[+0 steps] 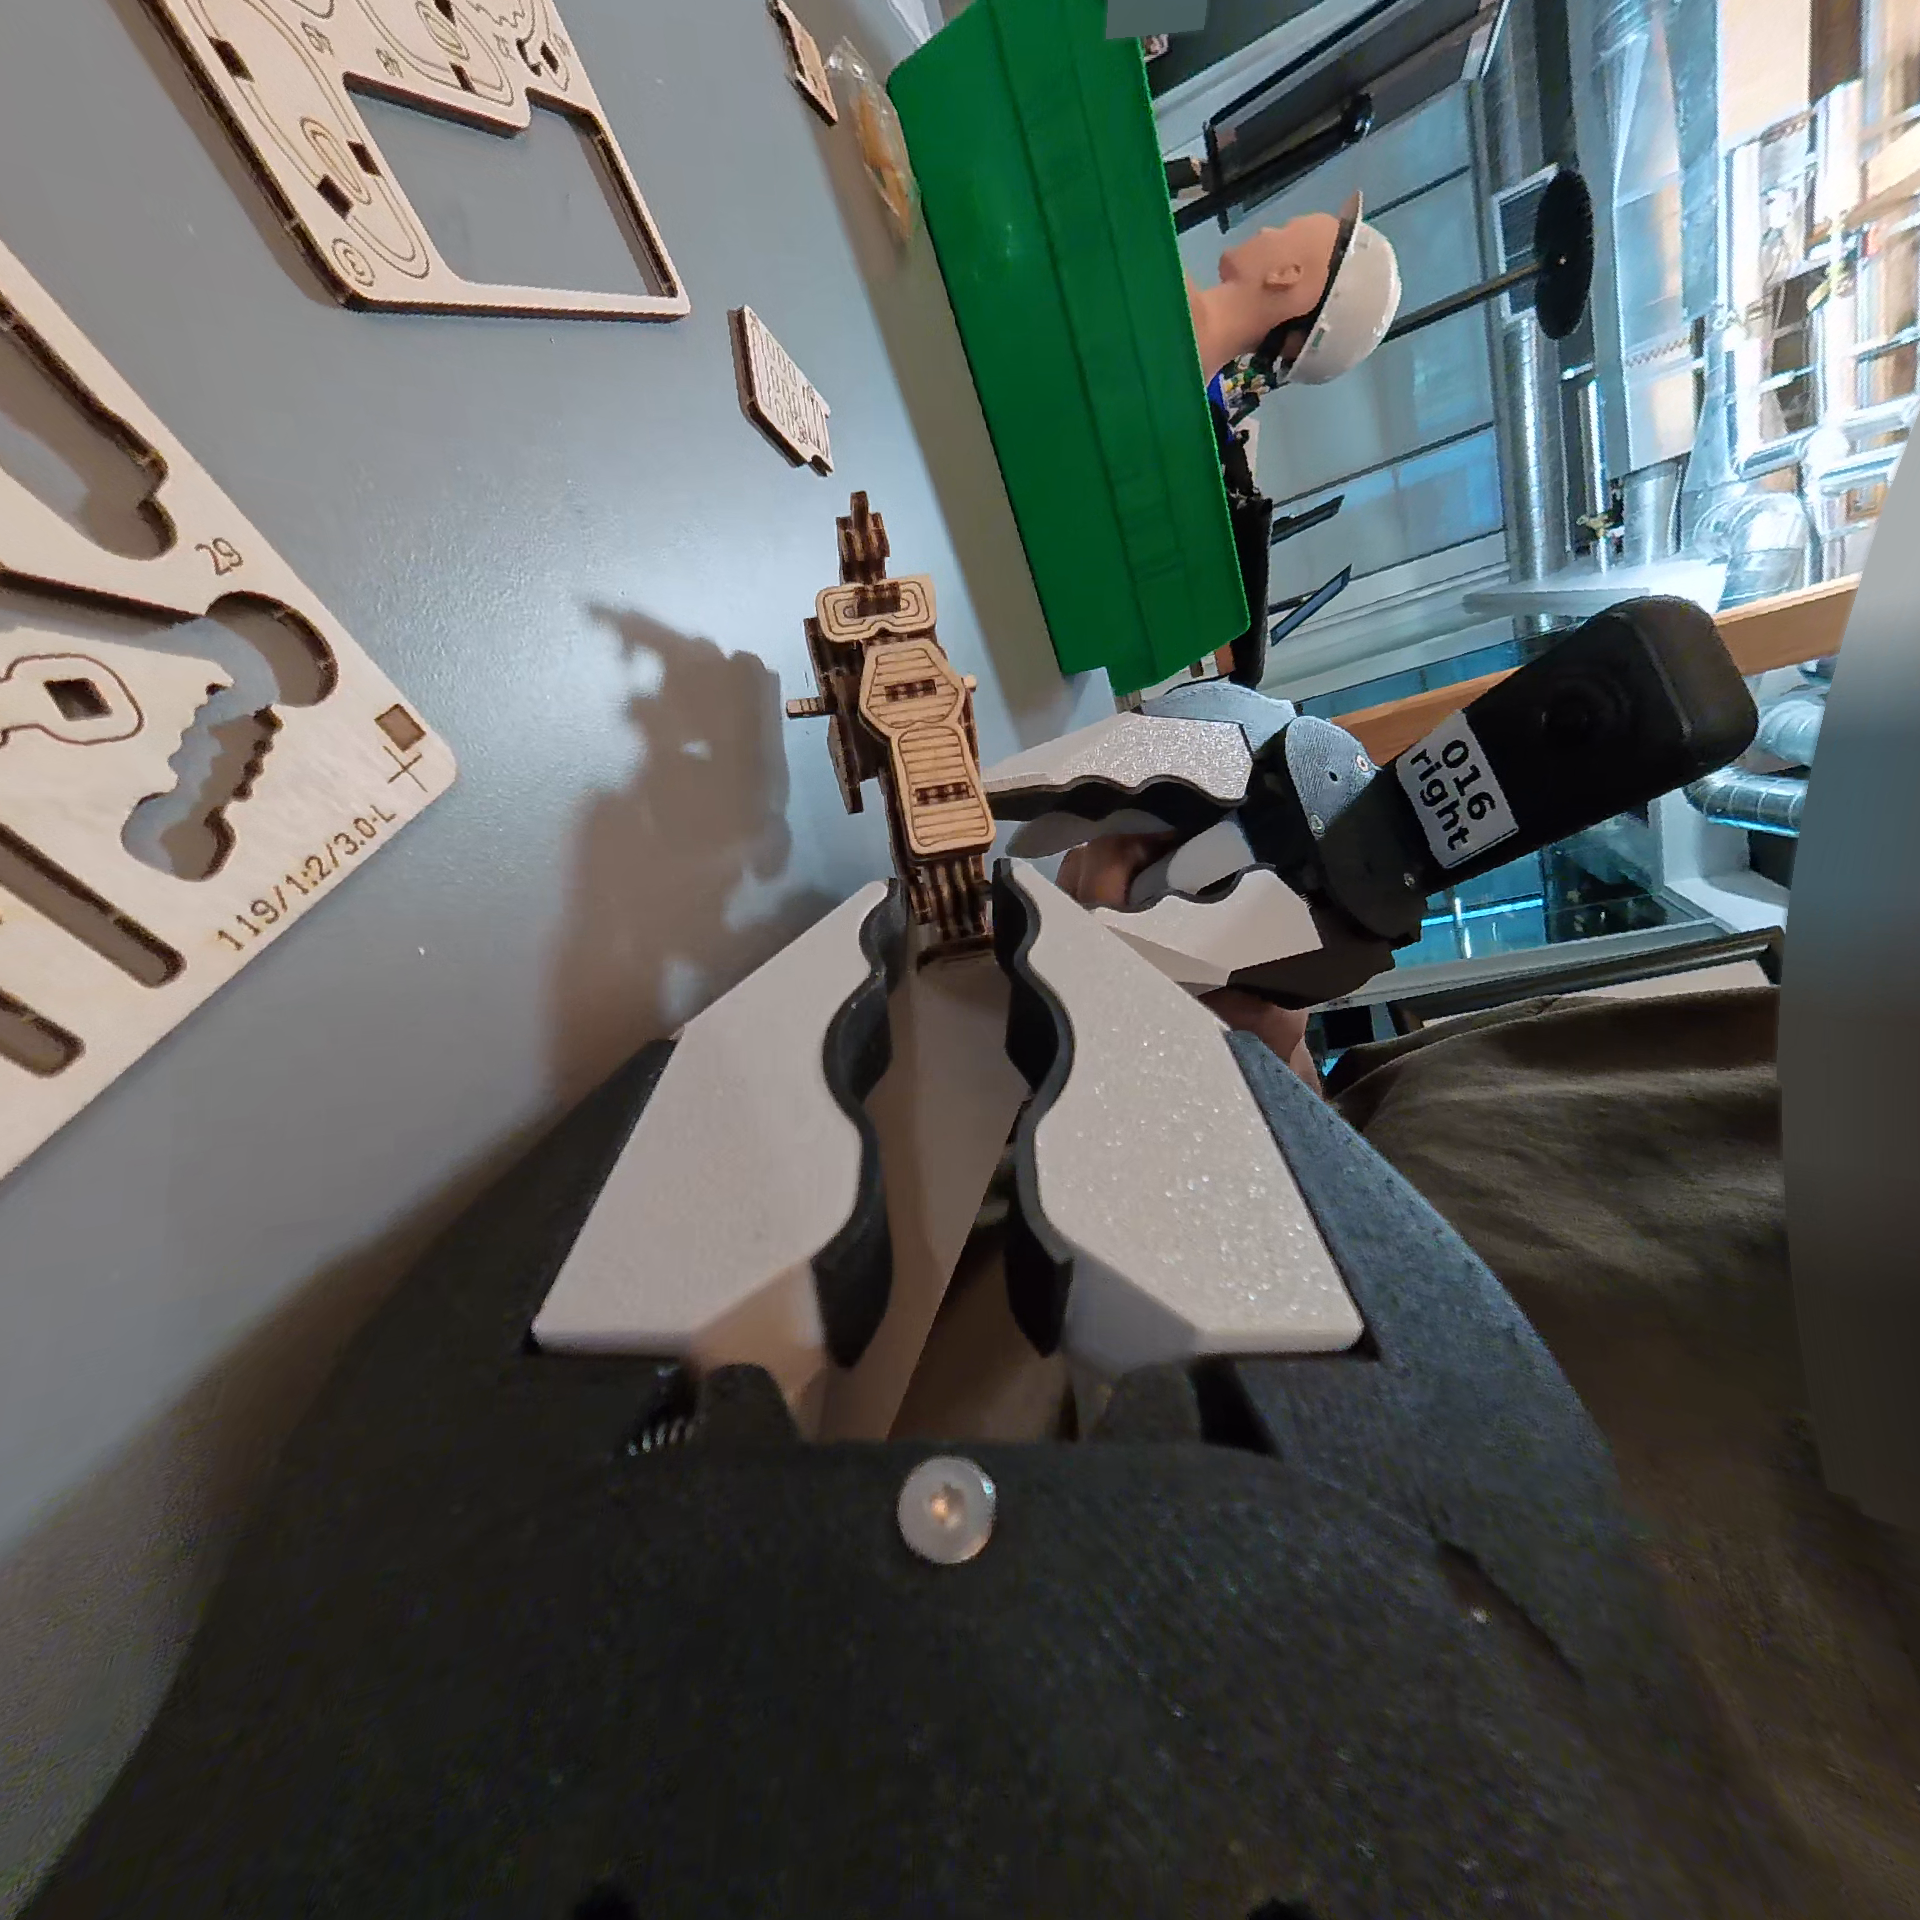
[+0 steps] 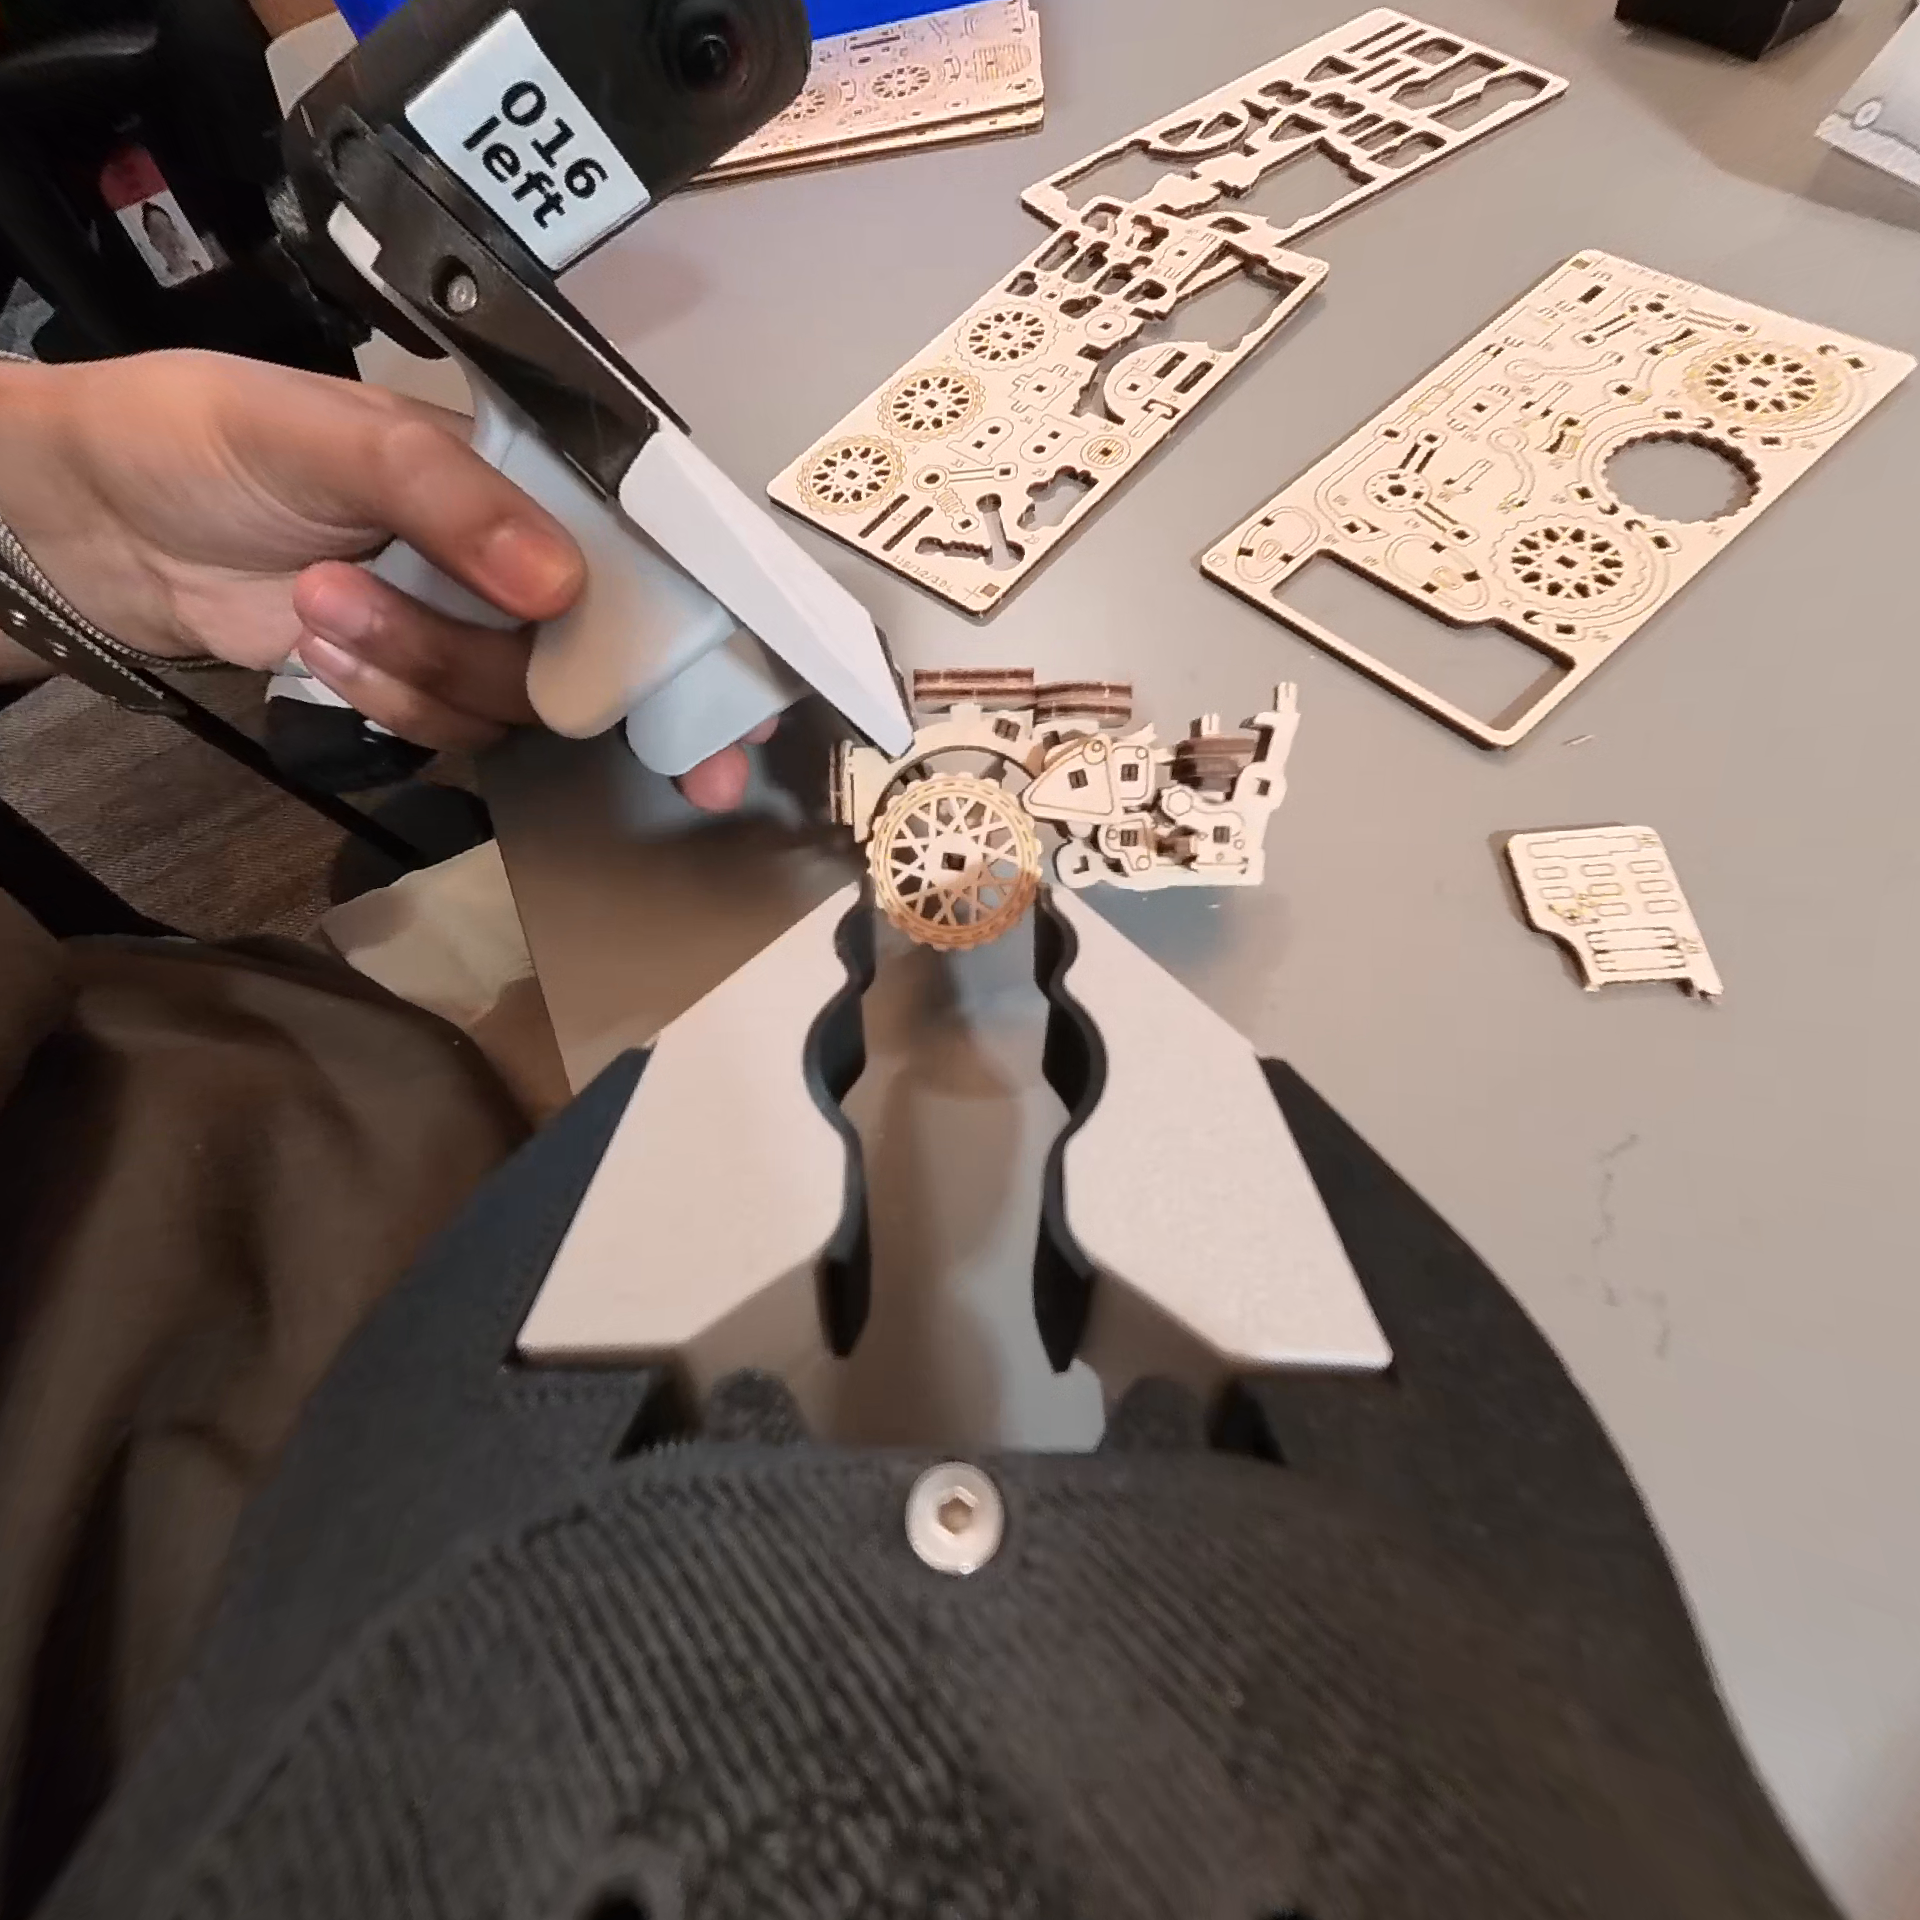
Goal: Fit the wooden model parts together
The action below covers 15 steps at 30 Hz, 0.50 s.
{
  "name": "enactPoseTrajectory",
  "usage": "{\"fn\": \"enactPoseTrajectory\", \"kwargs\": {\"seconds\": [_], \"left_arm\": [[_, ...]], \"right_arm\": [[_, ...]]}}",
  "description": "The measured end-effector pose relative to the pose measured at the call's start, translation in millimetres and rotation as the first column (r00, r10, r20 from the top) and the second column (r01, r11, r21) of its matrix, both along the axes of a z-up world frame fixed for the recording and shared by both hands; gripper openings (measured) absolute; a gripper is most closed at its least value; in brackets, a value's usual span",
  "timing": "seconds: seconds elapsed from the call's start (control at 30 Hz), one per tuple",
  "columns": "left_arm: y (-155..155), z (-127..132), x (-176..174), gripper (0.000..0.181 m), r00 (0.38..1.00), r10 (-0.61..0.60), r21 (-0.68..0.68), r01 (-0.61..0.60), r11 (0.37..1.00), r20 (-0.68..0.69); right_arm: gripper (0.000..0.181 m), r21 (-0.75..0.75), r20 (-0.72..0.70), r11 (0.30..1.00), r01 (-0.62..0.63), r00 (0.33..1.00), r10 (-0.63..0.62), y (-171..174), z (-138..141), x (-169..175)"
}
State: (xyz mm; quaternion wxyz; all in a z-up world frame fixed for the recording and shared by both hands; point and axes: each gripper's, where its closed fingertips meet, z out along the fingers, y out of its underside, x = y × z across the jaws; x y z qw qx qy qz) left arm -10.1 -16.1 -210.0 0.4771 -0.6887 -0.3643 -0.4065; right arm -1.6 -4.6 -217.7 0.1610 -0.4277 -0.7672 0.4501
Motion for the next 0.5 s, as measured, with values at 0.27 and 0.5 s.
{"fn": "enactPoseTrajectory", "kwargs": {"seconds": [0.27,0.5], "left_arm": [[-1,7,-3,0.015,0.991,0.026,0.064,-0.035,0.997,0.135],[-2,10,-11,0.015,0.983,0.065,0.095,-0.082,0.992,0.172]], "right_arm": [[0.028,-0.079,-0.003,0.997,0.021,1.0,-0.022,0,9,-2],[0.029,-0.134,-0.01,0.991,0.001,1.0,-0.002,11,21,2]]}}
